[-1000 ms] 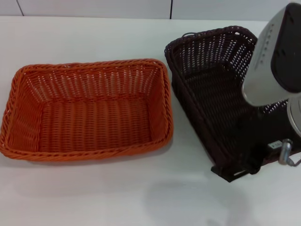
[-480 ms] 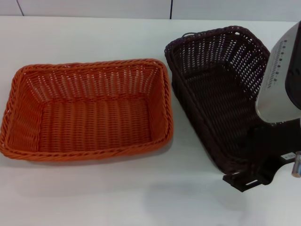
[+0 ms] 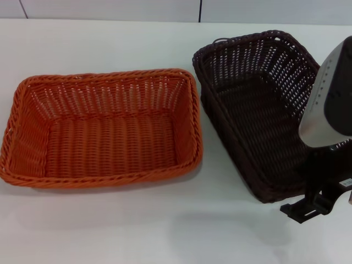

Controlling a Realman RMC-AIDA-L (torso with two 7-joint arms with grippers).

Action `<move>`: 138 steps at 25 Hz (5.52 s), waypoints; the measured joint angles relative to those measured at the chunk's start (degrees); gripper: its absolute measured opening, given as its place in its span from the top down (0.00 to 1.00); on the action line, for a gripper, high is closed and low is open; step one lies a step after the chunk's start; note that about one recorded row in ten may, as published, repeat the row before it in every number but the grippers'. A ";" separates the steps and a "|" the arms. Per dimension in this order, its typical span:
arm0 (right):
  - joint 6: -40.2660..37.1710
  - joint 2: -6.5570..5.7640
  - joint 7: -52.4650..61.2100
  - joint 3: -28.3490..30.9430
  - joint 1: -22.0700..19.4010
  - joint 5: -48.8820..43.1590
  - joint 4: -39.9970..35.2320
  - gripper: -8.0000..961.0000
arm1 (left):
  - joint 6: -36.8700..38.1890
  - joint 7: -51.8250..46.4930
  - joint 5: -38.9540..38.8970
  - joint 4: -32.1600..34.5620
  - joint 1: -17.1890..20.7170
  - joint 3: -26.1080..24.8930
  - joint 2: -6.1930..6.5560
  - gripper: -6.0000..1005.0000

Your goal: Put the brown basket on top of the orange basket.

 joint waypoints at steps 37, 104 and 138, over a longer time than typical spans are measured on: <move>-5.90 8.40 -7.97 5.27 4.75 -15.44 0.92 0.80 | -0.17 -0.05 0.22 -0.72 0.51 0.00 -0.02 0.24; -34.79 3.89 -75.12 -21.20 -5.16 -20.93 -6.71 0.82 | -0.35 -0.22 -0.29 -1.41 -1.94 -0.82 -0.28 0.24; -33.83 4.57 -73.06 -20.83 -8.17 -12.98 -8.66 0.24 | -3.51 0.36 -0.21 -1.37 -2.19 -0.80 0.12 0.24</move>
